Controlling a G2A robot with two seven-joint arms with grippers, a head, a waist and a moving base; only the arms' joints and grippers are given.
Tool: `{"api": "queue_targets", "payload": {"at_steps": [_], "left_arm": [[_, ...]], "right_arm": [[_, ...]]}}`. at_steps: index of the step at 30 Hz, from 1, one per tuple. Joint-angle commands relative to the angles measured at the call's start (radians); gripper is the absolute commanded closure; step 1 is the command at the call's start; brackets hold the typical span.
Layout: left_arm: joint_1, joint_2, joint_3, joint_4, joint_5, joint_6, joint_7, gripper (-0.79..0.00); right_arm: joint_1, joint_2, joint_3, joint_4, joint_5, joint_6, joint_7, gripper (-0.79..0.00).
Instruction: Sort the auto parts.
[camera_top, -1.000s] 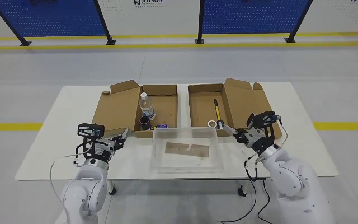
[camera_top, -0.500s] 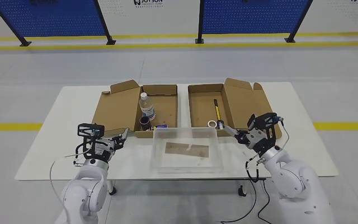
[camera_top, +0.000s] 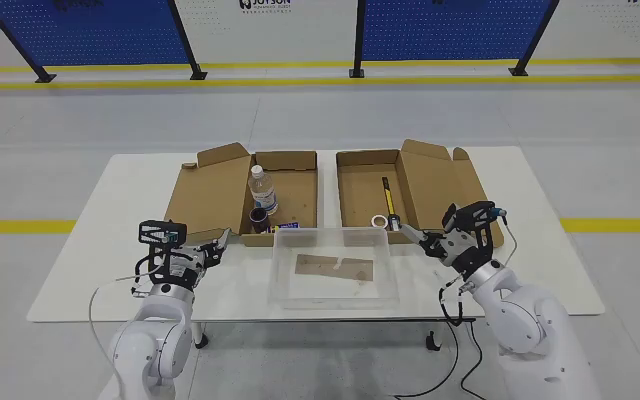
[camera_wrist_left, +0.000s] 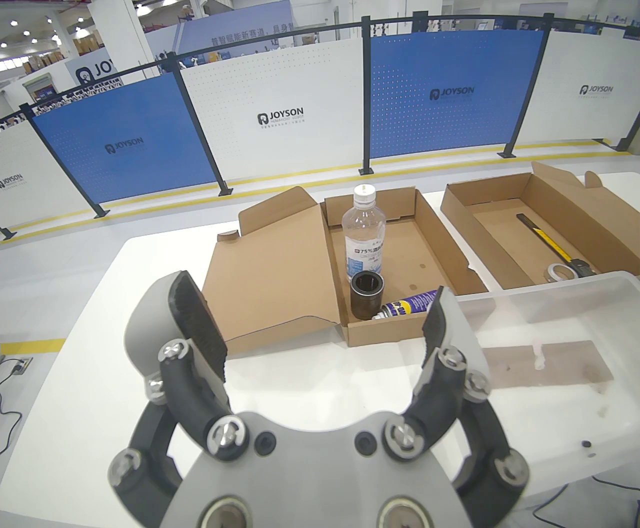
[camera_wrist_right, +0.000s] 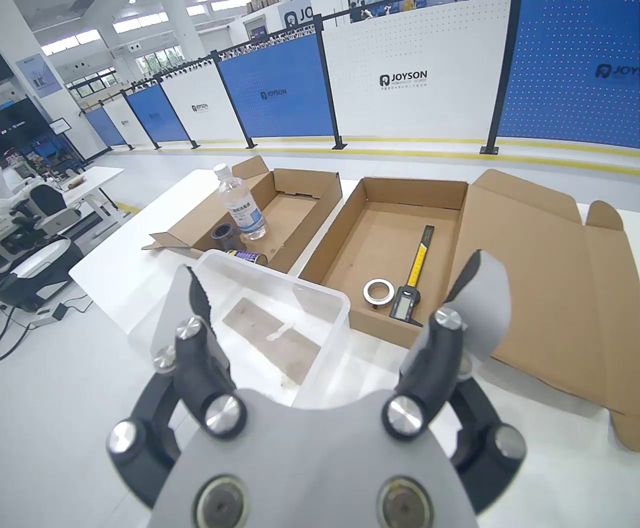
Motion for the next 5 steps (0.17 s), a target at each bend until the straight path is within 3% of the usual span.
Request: {"api": "queue_targets", "payload": {"at_steps": [1,5], "left_arm": [[0.0,0.0,0.0,0.0,0.0,0.0,0.0,-0.784],[0.0,0.0,0.0,0.0,0.0,0.0,0.0,-0.785]], "right_arm": [[0.0,0.0,0.0,0.0,0.0,0.0,0.0,-0.784],[0.0,0.0,0.0,0.0,0.0,0.0,0.0,-0.784]]}}
